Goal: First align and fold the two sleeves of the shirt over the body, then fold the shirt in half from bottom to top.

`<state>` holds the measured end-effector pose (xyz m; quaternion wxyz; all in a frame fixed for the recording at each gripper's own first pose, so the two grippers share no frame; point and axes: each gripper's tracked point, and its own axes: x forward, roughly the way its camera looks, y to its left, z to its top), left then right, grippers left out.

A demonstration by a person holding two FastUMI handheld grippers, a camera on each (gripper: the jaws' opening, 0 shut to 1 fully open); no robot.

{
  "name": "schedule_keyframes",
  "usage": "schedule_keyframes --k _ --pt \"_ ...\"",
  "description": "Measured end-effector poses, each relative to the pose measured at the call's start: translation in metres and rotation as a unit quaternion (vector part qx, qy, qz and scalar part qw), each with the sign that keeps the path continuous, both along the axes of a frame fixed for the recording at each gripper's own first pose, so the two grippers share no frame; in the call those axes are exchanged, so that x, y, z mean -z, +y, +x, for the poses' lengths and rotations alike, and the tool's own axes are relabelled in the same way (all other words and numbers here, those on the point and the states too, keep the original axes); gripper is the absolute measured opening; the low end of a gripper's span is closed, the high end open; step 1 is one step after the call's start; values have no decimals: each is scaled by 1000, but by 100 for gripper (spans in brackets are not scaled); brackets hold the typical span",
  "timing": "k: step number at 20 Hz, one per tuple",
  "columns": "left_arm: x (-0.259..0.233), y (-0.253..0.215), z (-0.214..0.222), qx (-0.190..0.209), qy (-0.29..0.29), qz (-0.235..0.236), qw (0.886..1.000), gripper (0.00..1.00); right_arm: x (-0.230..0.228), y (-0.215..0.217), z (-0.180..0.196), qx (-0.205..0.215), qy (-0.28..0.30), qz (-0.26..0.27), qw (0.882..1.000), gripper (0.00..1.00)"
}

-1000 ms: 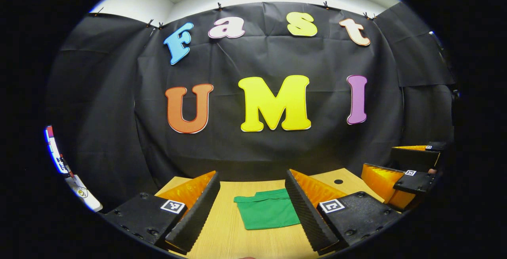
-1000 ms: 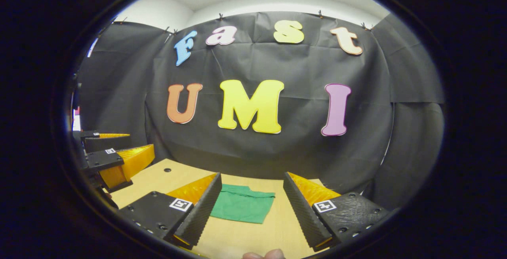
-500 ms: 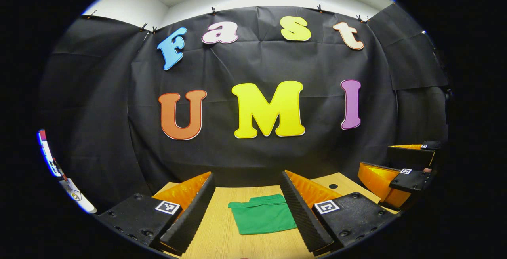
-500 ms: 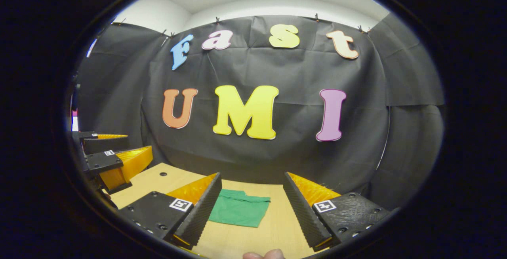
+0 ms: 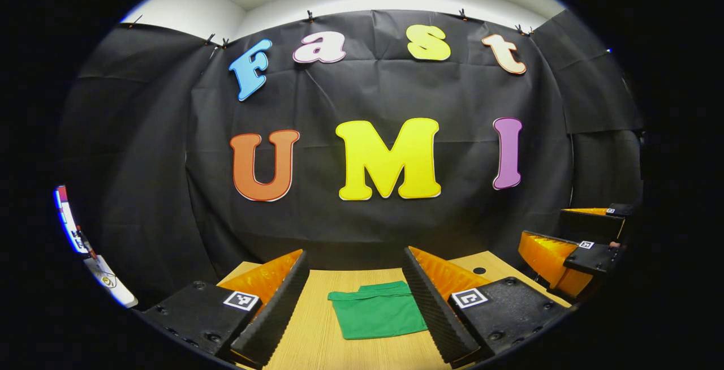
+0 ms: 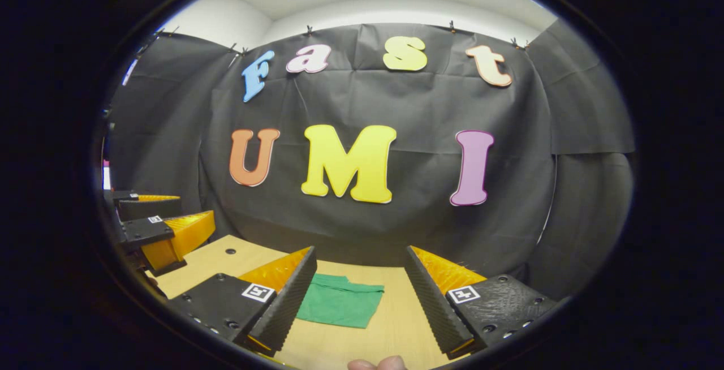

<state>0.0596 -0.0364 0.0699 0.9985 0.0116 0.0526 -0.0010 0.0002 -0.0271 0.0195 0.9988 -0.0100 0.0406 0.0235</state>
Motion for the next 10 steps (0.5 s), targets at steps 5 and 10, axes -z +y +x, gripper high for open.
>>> schedule_keyframes --k 5,10 --pt "-5 7 6 -7 -2 -1 1000 100 -2 -2 8 12 3 3 1000 95" --pt "-8 11 13 -12 -7 -4 1000 98 -6 -5 15 22 1 8 1000 97"
